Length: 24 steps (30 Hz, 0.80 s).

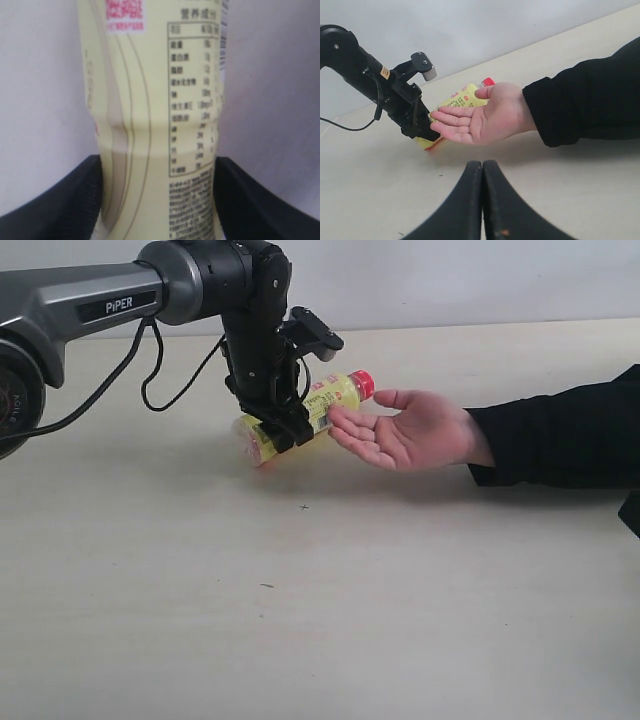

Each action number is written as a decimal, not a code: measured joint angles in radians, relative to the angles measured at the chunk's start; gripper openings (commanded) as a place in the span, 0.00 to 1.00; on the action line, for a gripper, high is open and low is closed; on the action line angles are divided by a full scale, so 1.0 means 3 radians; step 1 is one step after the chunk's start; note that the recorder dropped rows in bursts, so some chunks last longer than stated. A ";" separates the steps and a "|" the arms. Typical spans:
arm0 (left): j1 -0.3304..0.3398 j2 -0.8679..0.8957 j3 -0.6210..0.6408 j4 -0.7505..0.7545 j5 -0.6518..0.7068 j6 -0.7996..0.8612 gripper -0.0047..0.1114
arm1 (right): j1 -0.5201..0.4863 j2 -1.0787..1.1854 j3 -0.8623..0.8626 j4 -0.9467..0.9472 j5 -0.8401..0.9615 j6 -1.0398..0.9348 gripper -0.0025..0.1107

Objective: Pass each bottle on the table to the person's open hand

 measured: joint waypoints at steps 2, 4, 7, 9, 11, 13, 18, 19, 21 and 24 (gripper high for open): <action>0.0000 0.0000 0.0000 -0.0006 0.0000 0.0000 0.55 | 0.0000 0.0000 0.0000 0.0000 0.0000 0.0000 0.02; 0.0000 0.0000 0.0000 -0.0006 -0.0008 0.0000 0.55 | 0.0000 0.0000 0.0000 0.0000 0.0000 0.0000 0.02; 0.0000 0.0005 0.0000 -0.0006 -0.0042 0.0000 0.55 | 0.0000 0.0000 0.0000 0.0000 0.0000 0.0000 0.02; 0.0000 0.0005 0.0000 -0.0006 -0.0058 0.0000 0.55 | 0.0000 0.0000 0.0000 0.0000 0.0000 0.0000 0.02; 0.0000 0.0005 0.0000 -0.0018 -0.0063 0.0000 0.55 | 0.0000 0.0000 0.0000 0.0000 0.0000 0.0000 0.02; 0.0000 0.0005 0.0000 -0.0018 -0.0065 -0.0006 0.55 | 0.0000 0.0000 0.0000 0.0000 0.0000 0.0000 0.02; 0.0000 0.0020 0.0000 -0.0018 -0.0071 -0.0013 0.55 | 0.0000 0.0000 0.0000 0.0000 0.0000 0.0000 0.02; 0.0000 0.0020 0.0000 -0.0018 -0.0071 -0.0013 0.55 | 0.0000 0.0000 0.0000 0.0000 0.0000 0.0000 0.02; 0.0000 0.0033 0.0000 -0.0018 -0.0071 -0.0020 0.55 | 0.0000 0.0000 0.0000 0.0000 0.0000 0.0000 0.02; 0.0000 0.0039 -0.0007 -0.0018 -0.0092 -0.0026 0.55 | 0.0000 0.0000 0.0000 0.0000 0.0000 0.0000 0.02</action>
